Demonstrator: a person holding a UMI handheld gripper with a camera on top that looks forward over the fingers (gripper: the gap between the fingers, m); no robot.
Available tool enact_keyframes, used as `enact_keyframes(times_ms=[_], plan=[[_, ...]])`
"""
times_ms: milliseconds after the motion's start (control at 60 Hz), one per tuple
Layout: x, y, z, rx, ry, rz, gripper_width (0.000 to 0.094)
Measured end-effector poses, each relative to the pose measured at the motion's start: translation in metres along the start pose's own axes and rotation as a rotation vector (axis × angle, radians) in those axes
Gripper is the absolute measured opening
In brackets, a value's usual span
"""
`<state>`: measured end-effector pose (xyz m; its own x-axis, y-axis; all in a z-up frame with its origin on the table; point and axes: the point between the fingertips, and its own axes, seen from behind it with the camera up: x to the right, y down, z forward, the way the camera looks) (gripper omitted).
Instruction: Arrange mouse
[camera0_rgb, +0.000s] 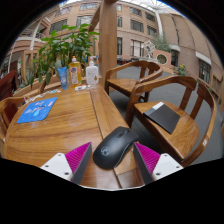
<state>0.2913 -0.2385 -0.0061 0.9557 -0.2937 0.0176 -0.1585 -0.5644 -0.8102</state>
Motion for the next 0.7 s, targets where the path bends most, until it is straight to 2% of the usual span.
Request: enact_keyframes(times_ms=[233, 567, 700], plan=[[-0.014, -0.02, 0.031, 0.025, 0.01, -0.029, 0.0829], [-0.04, -0.035, 0.054, 0.008, -0.037, -0.085, 0.05], [-0.043, -0.035, 0.055, 0.006, -0.051, -0.109, 0.0435]])
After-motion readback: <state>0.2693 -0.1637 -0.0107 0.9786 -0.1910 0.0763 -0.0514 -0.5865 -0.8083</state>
